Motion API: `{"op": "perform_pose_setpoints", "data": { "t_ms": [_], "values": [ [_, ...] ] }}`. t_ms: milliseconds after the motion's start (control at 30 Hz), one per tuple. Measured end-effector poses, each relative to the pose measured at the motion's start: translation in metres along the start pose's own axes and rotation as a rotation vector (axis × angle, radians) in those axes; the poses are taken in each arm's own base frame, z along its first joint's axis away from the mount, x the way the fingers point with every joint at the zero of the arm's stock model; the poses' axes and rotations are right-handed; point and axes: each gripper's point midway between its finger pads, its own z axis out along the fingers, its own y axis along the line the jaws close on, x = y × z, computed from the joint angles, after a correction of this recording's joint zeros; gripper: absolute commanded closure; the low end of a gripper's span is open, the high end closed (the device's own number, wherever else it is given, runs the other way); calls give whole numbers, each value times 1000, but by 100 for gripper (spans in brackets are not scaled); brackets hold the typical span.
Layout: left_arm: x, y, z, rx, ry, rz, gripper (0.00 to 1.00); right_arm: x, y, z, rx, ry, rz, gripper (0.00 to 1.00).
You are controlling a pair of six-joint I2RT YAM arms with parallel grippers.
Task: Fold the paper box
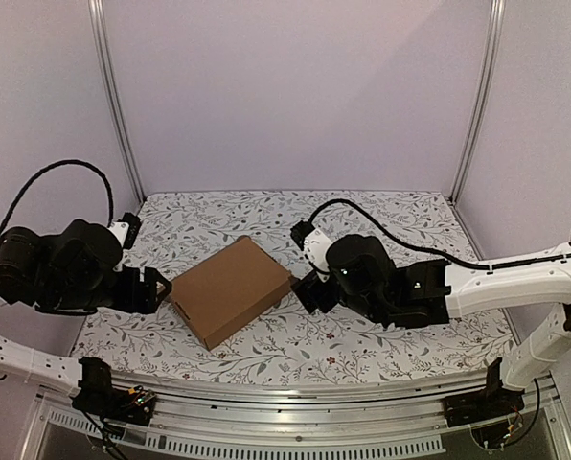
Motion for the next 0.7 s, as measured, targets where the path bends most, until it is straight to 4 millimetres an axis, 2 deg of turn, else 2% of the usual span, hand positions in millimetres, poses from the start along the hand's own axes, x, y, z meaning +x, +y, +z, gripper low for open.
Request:
{"op": "perform_pose_setpoints", "data": {
  "t_ms": [67,167,200,233,467,700],
  "values": [
    [-7,12,3,-13,-36,-31,1,5,-4,4,-12,28,11,1],
    [-15,25,12,-25,-68,-86,0,6,-9,13,-40,64,35,1],
    [-16,27,19,-28,-65,-99,0,5,-6,16,-63,74,49,1],
    [-16,28,26,-28,-56,-109,0,4,-13,21,-59,80,65,1],
    [-2,33,91,12,49,-230,0,1,-40,59,-134,156,219,1],
    [11,48,133,103,92,-433,1,16,-59,104,-244,266,419,1]
  ]
}}
